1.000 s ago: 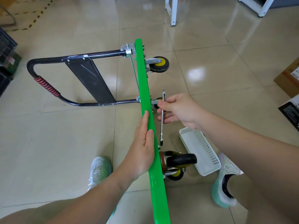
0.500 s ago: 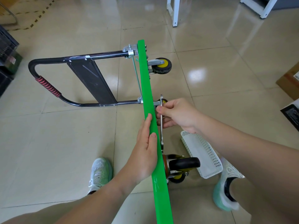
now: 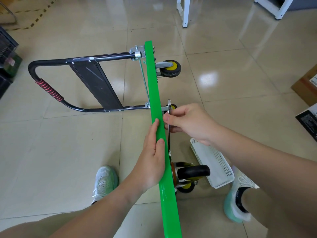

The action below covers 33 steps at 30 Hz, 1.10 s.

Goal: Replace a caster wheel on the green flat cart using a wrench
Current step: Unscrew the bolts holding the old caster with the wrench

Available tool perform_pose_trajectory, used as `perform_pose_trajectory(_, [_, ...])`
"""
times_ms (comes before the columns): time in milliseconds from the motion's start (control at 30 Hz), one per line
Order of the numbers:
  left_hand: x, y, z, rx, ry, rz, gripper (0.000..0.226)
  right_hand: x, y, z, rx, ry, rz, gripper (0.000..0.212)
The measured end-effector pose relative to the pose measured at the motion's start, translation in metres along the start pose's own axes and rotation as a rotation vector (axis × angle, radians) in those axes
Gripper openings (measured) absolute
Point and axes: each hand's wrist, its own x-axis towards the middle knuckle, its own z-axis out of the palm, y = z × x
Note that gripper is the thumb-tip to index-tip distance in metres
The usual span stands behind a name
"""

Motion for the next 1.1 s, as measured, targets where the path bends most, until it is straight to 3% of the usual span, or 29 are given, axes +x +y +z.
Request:
perform_pose_trajectory(267, [0.002,-0.009,0.002,-0.02,0.036,0.014,0.054,-0.059,-0.003,0.005,-0.16,0.004,-0.328,0.025])
perform_pose_trajectory(400, [0.001,-0.007,0.001,-0.023,0.023,0.004,0.055,-0.07,-0.001,0.002,-0.289,0.029,-0.521,0.014])
perform_pose_trajectory(567, [0.0,-0.001,0.001,0.029,0.014,-0.002,0.055,-0.052,-0.025,-0.015,0.129,0.132,-0.294,0.008])
perform_pose_trajectory(767, [0.0,-0.002,-0.006,0.03,-0.016,0.024,0.055,-0.011,-0.015,-0.019,0.082,0.077,-0.006,0.007])
perform_pose_trajectory(1100, [0.001,-0.002,-0.008,0.045,-0.05,0.024,0.057,0.017,-0.007,-0.007,0.133,0.001,0.198,0.017])
